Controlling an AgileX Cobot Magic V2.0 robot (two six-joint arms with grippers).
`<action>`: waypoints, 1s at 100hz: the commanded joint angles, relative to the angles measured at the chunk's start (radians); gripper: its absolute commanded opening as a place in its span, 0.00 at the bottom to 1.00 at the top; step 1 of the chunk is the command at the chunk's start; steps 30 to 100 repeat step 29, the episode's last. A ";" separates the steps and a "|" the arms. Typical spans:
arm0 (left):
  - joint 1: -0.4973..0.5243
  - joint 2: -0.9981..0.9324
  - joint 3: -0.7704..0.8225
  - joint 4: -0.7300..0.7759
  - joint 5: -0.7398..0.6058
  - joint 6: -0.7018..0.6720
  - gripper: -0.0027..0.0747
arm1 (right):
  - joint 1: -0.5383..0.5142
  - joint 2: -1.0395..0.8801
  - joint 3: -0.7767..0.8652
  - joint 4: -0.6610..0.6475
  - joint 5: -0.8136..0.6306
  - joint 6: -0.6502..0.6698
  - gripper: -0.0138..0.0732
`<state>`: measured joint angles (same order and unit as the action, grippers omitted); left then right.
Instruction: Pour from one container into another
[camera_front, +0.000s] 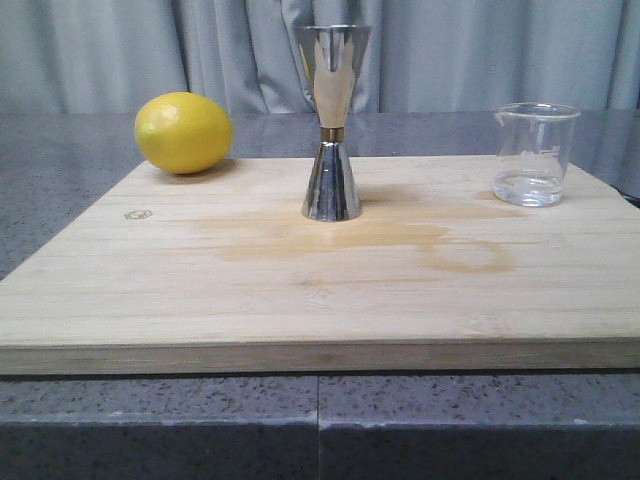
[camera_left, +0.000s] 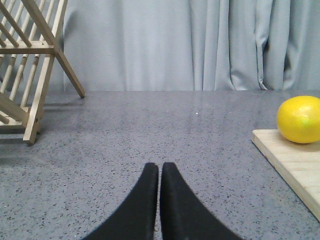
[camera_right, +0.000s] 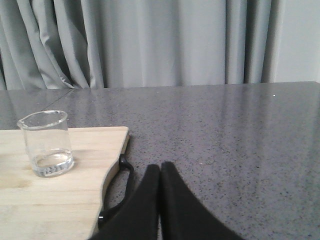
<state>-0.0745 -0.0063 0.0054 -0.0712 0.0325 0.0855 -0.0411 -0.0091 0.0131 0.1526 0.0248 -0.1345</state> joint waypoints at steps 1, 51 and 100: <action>0.004 -0.016 0.026 -0.009 -0.080 -0.001 0.01 | 0.000 -0.019 0.008 0.002 -0.088 -0.002 0.08; 0.004 -0.016 0.026 -0.009 -0.080 -0.001 0.01 | 0.000 -0.019 0.008 0.002 -0.083 -0.002 0.08; 0.004 -0.016 0.026 -0.009 -0.080 -0.001 0.01 | 0.000 -0.019 0.008 0.002 -0.083 -0.002 0.08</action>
